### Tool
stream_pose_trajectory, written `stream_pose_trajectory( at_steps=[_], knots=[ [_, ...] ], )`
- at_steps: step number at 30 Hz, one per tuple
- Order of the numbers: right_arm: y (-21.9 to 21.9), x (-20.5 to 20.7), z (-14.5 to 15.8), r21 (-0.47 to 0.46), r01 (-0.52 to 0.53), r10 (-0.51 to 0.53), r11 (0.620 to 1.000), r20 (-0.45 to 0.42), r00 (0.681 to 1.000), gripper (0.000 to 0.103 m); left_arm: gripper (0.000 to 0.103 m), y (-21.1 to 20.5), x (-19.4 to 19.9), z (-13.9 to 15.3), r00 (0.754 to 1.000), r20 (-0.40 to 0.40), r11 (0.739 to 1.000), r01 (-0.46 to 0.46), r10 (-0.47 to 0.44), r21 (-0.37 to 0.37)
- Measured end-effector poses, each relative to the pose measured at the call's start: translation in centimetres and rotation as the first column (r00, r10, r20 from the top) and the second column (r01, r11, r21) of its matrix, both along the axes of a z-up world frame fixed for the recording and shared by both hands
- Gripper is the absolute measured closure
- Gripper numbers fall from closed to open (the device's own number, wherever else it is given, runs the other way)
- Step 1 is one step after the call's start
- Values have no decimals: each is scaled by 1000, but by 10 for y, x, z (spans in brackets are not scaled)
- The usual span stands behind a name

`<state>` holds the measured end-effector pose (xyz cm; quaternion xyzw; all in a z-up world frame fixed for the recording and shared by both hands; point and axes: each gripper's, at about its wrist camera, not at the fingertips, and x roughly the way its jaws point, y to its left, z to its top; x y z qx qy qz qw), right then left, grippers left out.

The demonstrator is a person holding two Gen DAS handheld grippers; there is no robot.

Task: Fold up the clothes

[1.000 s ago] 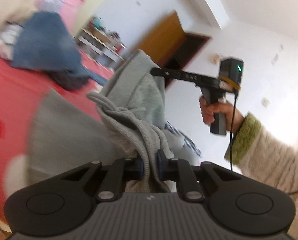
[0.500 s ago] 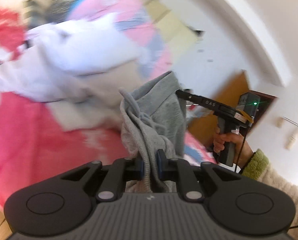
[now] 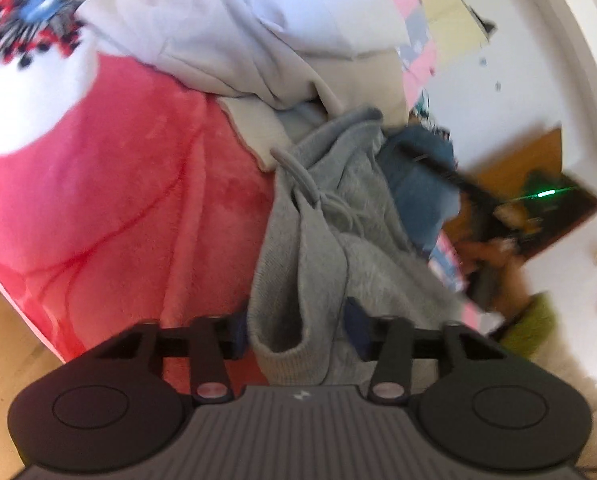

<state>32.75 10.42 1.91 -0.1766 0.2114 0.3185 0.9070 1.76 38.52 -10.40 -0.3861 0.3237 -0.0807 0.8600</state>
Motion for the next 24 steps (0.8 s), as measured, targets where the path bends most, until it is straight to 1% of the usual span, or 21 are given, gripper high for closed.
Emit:
stream_pose_trajectory(
  at_steps=[2, 4, 6, 7, 9, 11, 12, 13, 14, 15, 17, 19, 20, 21, 22, 23, 24],
  knots=[
    [-19, -23, 20, 57, 20, -21, 998, 15, 1000, 74, 87, -1, 1, 2, 1000, -6, 999, -5, 5, 31],
    [-46, -53, 38, 131, 49, -50, 990, 3, 999, 74, 88, 9, 1, 7, 999, -2, 999, -37, 37, 9],
    [-79, -84, 53, 180, 102, -102, 978, -6, 995, 74, 88, 21, 2, 11, 998, 6, 998, -67, 67, -8],
    [-99, -100, 56, 189, 142, -143, 972, -6, 990, 74, 88, 24, 3, 12, 998, 3, 998, -69, 69, -2],
    [-138, -131, 63, 207, 220, -223, 953, -9, 975, 72, 83, 26, 8, 9, 998, -25, 998, -55, 55, 15],
    [-178, -162, 69, 225, 297, -302, 928, -14, 953, 66, 71, 25, 9, 7, 996, -59, 998, -61, 62, 32],
    [-198, -178, 70, 235, 346, -351, 908, -23, 936, 64, 71, 25, 7, 8, 995, -64, 997, -73, 75, 39],
    [-218, -194, 68, 248, 412, -415, 877, -43, 909, 62, 70, 25, 3, 12, 994, -51, 994, -95, 97, 46],
    [-239, -210, 66, 259, 475, -476, 841, -64, 877, 62, 68, 25, -4, 18, 992, -31, 991, -123, 125, 58],
    [-261, -228, 64, 275, 537, -535, 797, -89, 840, 62, 66, 25, -11, 27, 988, -7, 986, -151, 152, 75],
    [-304, -267, 56, 340, 643, -631, 686, -162, 759, 58, 61, 23, -22, 46, 981, 43, 975, -191, 187, 114],
    [-345, -304, 45, 399, 728, -697, 558, -250, 671, 57, 60, 19, -30, 68, 974, 92, 963, -219, 207, 159],
    [-361, -321, 36, 423, 760, -713, 494, -303, 633, 55, 57, 13, -32, 80, 973, 115, 956, -222, 203, 193],
    [-374, -335, 25, 440, 785, -719, 436, -354, 598, 53, 54, 5, -33, 94, 972, 140, 948, -218, 189, 232],
    [-384, -347, 12, 453, 806, -718, 382, -403, 567, 52, 49, -6, -34, 106, 972, 163, 942, -205, 166, 264],
    [-394, -359, -1, 463, 823, -711, 330, -452, 539, 51, 46, -20, -32, 114, 975, 182, 942, -177, 128, 286],
    [-401, -369, -15, 472, 834, -693, 287, -499, 521, 50, 45, -34, -30, 123, 976, 199, 940, -148, 89, 308]
  ],
)
